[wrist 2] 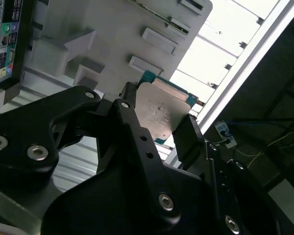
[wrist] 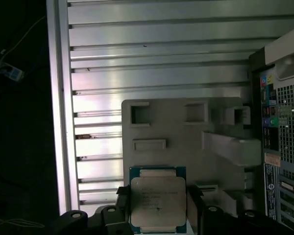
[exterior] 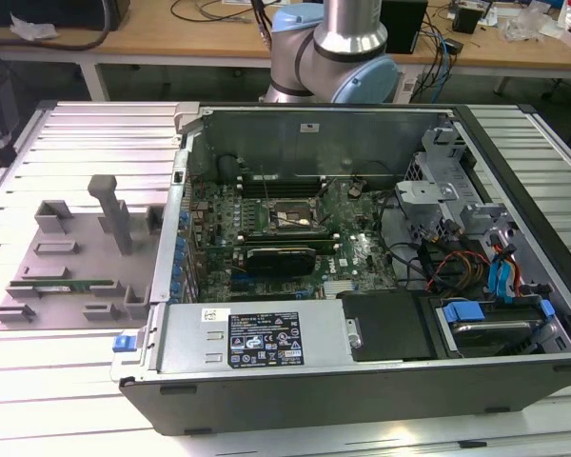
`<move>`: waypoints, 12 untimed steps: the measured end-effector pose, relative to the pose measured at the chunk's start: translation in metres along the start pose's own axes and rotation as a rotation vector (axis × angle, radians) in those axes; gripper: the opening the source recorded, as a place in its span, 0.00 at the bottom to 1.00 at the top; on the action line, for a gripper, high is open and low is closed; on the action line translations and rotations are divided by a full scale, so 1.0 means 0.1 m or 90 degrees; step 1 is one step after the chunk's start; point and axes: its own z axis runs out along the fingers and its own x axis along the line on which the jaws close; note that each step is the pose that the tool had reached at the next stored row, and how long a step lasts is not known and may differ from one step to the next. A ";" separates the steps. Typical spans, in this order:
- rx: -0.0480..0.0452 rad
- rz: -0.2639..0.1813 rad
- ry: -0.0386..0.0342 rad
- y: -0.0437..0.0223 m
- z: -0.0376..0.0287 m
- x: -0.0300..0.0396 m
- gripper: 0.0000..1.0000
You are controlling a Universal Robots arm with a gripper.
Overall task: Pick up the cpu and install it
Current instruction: 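Pick up the cpu and move it towards the insertion slot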
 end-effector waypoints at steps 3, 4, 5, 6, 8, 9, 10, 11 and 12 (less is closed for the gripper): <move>0.0005 0.000 -0.0002 0.018 -0.131 -0.002 0.55; 0.0006 0.000 -0.0002 0.023 -0.163 -0.002 0.55; 0.0007 0.000 -0.0003 0.032 -0.228 -0.003 0.55; 0.0008 0.000 -0.0004 0.036 -0.258 -0.003 0.55; 0.0010 0.000 -0.0005 0.047 -0.363 -0.005 0.55; 0.0012 0.000 -0.0005 0.053 -0.427 -0.006 0.55; 0.0013 0.000 -0.0006 0.059 -0.506 -0.007 0.55; 0.0016 0.000 -0.0008 0.065 -0.593 -0.009 0.55; 0.0016 0.000 -0.0008 0.067 -0.635 -0.010 0.55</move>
